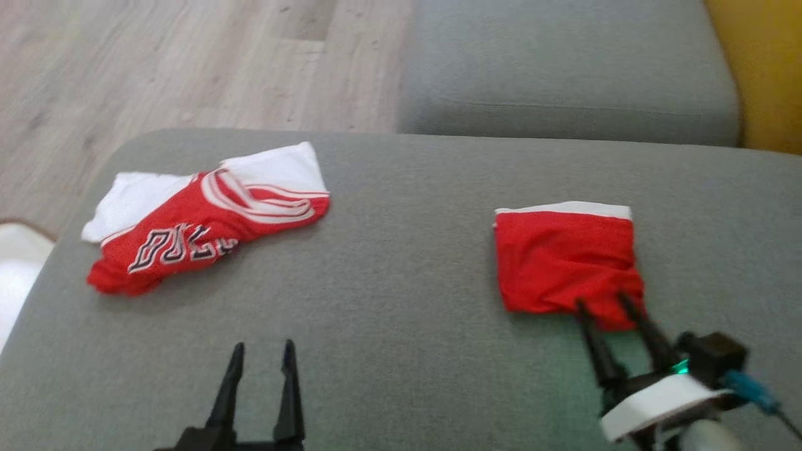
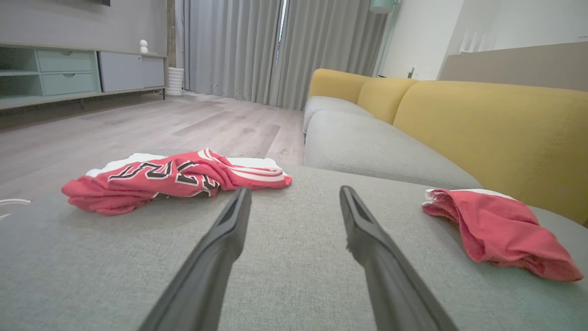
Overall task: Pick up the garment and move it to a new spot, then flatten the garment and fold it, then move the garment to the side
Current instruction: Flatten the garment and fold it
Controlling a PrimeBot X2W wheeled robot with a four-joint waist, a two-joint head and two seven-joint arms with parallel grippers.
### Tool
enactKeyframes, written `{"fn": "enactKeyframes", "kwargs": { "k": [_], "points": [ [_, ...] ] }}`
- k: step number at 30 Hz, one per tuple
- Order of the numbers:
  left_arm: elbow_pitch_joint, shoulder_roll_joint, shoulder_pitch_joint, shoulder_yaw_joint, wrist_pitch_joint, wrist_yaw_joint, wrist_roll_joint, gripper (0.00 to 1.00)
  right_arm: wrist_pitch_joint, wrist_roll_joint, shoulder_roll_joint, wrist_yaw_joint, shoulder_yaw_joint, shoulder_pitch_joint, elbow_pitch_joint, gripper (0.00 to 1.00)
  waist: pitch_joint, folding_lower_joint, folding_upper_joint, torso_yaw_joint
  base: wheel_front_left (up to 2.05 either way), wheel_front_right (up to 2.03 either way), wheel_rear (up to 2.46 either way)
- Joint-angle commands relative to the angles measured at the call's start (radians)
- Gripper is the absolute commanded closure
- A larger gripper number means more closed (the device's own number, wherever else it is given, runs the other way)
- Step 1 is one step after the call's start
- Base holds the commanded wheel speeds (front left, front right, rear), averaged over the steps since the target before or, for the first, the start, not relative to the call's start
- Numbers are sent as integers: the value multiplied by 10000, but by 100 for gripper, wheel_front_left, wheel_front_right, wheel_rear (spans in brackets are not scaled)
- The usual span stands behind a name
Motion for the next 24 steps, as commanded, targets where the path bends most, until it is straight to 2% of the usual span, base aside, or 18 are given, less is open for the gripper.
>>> {"fn": "enactKeyframes", "kwargs": {
  "k": [1, 6, 10, 24],
  "points": [
    [-444, -26, -174, 496, -95, 83, 138, 0, -135, -360, -139, -9, -343, 28, -679, 0, -173, 0, 0, -382, 0, 0, 0],
    [-677, -42, 193, 915, -95, 98, 339, 0, -138, -1554, 242, -9, -1908, 923, -1577, 0, -297, 0, 0, -701, 0, 0, 0],
    [-798, -53, 357, 1109, -95, 47, 513, 0, -139, -2178, 513, -9, -2475, 1505, -1696, 0, -324, 0, 0, -832, 0, 0, 0],
    [-613, -63, 461, 1086, -95, -86, 849, 0, -140, -2565, 841, -9, -2608, 1619, -1671, 0, -316, 0, 0, -895, 0, 0, 0]
  ]
}}
